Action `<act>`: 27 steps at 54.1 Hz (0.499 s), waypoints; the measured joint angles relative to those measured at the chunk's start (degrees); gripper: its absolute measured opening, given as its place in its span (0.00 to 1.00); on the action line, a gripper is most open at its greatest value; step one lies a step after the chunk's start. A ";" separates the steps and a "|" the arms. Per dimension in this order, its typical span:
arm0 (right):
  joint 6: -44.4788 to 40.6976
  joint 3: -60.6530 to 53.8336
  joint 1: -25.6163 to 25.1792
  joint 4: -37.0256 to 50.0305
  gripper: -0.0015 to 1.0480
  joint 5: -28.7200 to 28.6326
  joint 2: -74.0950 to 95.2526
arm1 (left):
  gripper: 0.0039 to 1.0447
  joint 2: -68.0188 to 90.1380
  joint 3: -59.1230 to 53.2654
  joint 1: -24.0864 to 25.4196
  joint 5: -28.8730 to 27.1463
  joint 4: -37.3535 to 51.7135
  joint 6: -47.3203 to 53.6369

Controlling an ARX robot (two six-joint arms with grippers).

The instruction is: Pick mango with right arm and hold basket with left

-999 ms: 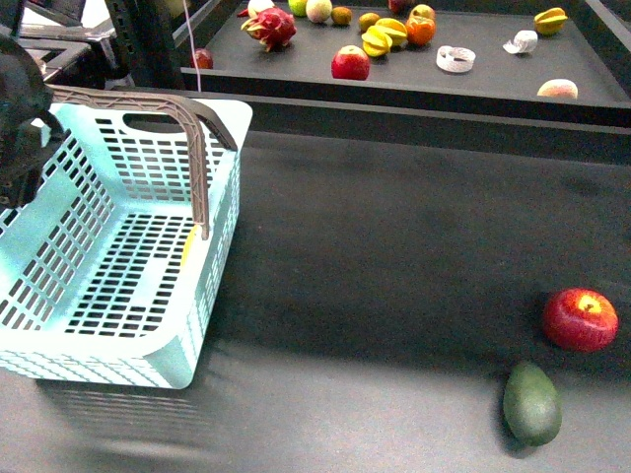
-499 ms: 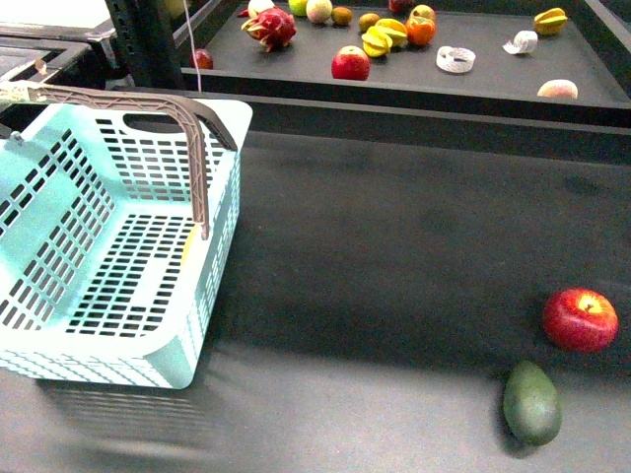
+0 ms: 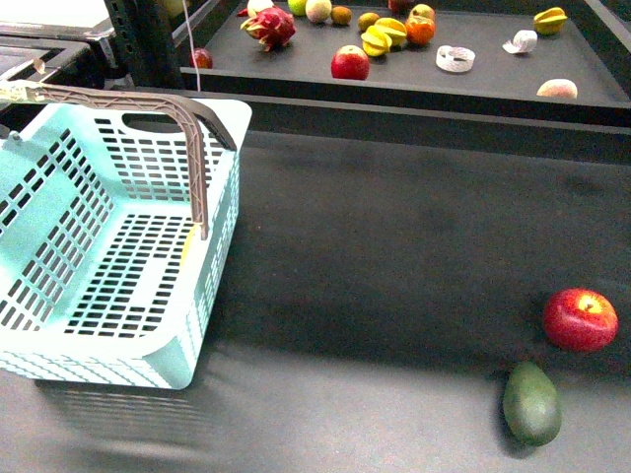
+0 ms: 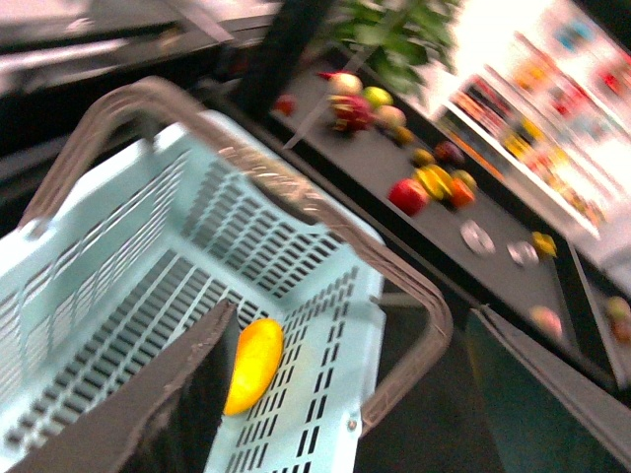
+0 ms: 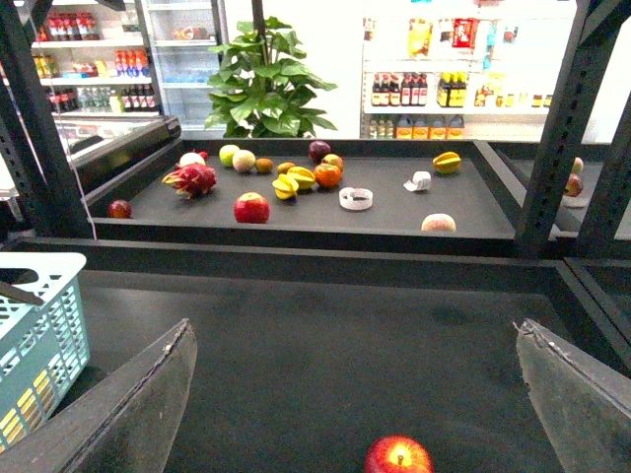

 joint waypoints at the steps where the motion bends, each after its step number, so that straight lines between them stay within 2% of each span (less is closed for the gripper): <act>1: 0.00 0.00 0.00 0.00 0.92 0.00 0.02 | 0.66 -0.79 -0.50 0.55 2.47 1.20 4.24; 4: 0.00 0.00 0.00 0.00 0.92 0.00 0.02 | 0.55 -3.96 -1.20 1.46 5.86 1.49 15.43; 9: 0.00 0.00 0.00 0.00 0.92 -0.02 0.00 | 0.40 -8.39 -2.60 1.79 6.54 -0.87 23.41; 19: 0.00 0.00 0.00 0.00 0.92 0.00 0.00 | 0.05 -17.42 -4.96 1.88 6.62 -8.04 28.30; 27: 0.00 0.00 0.00 0.00 0.92 0.00 0.00 | 0.04 -24.26 -5.86 1.92 6.62 -13.88 28.98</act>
